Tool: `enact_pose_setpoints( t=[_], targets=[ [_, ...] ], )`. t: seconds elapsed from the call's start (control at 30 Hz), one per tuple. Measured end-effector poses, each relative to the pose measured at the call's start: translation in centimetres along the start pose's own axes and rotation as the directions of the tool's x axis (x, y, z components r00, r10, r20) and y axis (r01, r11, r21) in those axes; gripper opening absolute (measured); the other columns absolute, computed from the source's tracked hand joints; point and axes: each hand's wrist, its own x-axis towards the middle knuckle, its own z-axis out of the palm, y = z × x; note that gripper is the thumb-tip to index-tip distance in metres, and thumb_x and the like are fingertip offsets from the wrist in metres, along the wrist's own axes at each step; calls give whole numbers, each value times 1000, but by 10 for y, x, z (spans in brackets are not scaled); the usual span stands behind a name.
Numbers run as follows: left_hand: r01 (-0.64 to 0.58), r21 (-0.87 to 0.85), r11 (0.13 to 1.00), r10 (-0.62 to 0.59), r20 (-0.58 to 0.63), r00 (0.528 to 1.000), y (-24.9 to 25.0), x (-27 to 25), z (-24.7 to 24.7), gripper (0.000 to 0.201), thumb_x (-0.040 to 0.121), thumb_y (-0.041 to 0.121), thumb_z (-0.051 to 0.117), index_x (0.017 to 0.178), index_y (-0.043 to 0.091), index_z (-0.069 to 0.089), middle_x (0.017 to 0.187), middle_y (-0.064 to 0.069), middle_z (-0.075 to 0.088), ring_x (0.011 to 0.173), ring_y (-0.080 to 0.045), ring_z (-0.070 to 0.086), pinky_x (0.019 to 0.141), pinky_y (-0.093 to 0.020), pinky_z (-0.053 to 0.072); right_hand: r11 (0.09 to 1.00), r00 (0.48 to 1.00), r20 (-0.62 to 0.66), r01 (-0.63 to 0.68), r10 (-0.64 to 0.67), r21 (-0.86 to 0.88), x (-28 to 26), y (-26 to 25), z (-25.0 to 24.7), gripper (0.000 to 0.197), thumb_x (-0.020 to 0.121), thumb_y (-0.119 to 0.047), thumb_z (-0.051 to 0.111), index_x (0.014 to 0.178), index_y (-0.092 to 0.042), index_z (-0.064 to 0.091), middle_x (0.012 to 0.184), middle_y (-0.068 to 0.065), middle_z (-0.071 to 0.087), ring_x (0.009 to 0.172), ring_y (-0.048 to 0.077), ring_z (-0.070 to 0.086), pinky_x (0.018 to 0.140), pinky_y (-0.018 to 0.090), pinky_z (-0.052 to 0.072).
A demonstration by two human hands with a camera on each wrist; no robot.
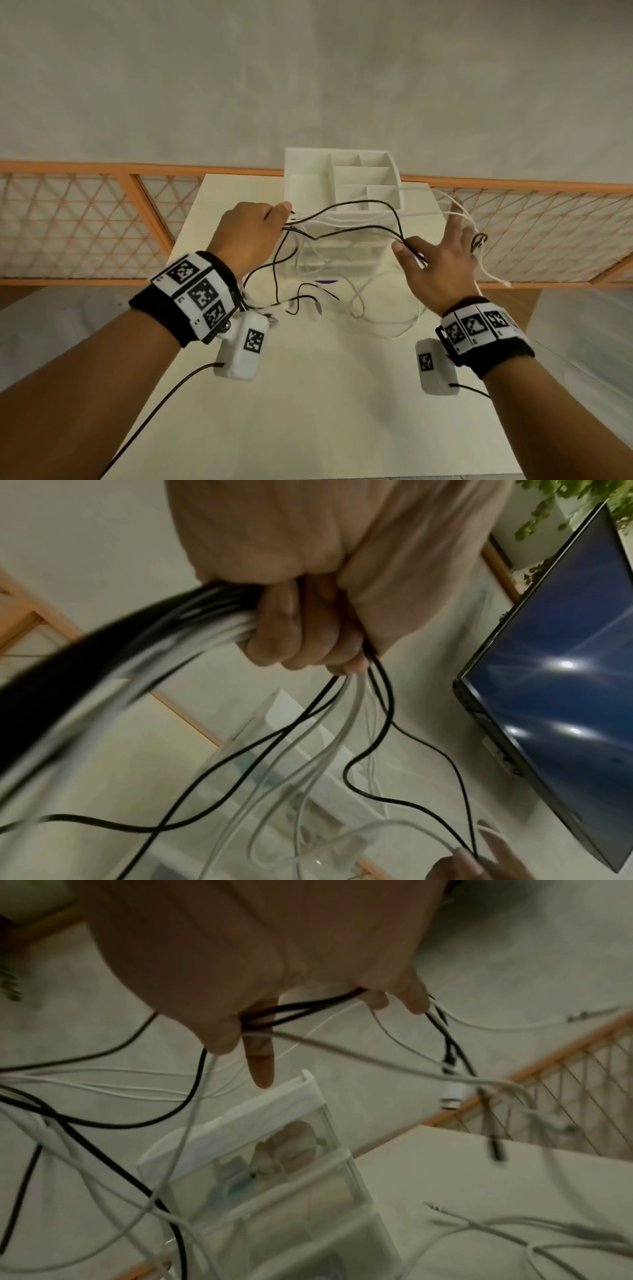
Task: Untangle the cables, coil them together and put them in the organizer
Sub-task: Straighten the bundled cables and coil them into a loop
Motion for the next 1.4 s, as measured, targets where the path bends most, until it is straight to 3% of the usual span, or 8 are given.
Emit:
enact_pose_setpoints(
  t=[0.23,0.43,0.6,0.8,0.93,1.17,1.3,1.4],
  targets=[
    [39,-544,838,-167,-187,968,0,18,-19,48,96,46,56,56,20,55,44,9,42,45,-16,32,51,-30,24,963,821,538,-261,189,60,-49,56,60,72,78,-49,78,141,-47,45,163,0,26,143,28,40,116,45,36],
    [7,-447,894,-63,-111,992,1,18,-15,50,96,49,55,54,23,54,48,6,45,47,-17,34,52,-30,27,907,856,471,-353,214,230,-46,39,56,47,50,-78,63,83,-47,72,128,-19,61,132,21,50,113,53,33],
    [-4,-181,983,1,-19,1000,-5,2,-5,53,100,47,49,59,13,52,34,13,45,41,-13,34,49,-29,27,839,977,213,-134,22,528,-19,8,8,49,83,-65,60,130,-54,53,166,-12,-10,152,15,12,119,40,25],
    [14,-618,786,-154,-174,973,-6,15,-28,48,94,48,58,52,23,56,51,5,41,41,-13,29,46,-24,22,931,879,375,-353,296,93,-26,61,61,56,96,-32,55,150,-32,38,159,8,35,136,33,46,114,49,36],
    [-22,-697,717,-119,-153,981,6,19,-42,46,98,40,58,58,18,49,47,8,34,37,-8,22,39,-18,17,958,712,645,-261,276,-121,-57,76,97,47,95,-45,56,141,-37,51,167,3,15,141,32,41,116,44,34],
    [15,-667,745,-154,-150,977,-2,19,-33,46,97,45,57,59,21,51,60,-1,33,42,-10,23,42,-21,18,955,848,440,-273,295,-114,-52,66,66,105,68,-49,86,152,-45,24,162,-1,-31,144,38,28,113,49,39],
    [29,-577,816,-102,-96,990,-3,12,-15,53,94,50,57,45,29,57,64,-2,43,45,-13,28,47,-24,23,989,776,616,-147,135,-31,-43,50,47,52,76,-47,81,124,-34,67,136,-5,62,123,17,59,107,36,47],
    [8,-492,871,-45,-62,997,2,9,-7,54,95,50,56,46,27,55,56,5,45,47,-12,30,50,-28,25,987,936,350,-20,-37,158,-30,17,25,12,82,-42,76,88,-33,78,83,-21,72,84,4,69,87,33,57]
  ],
)
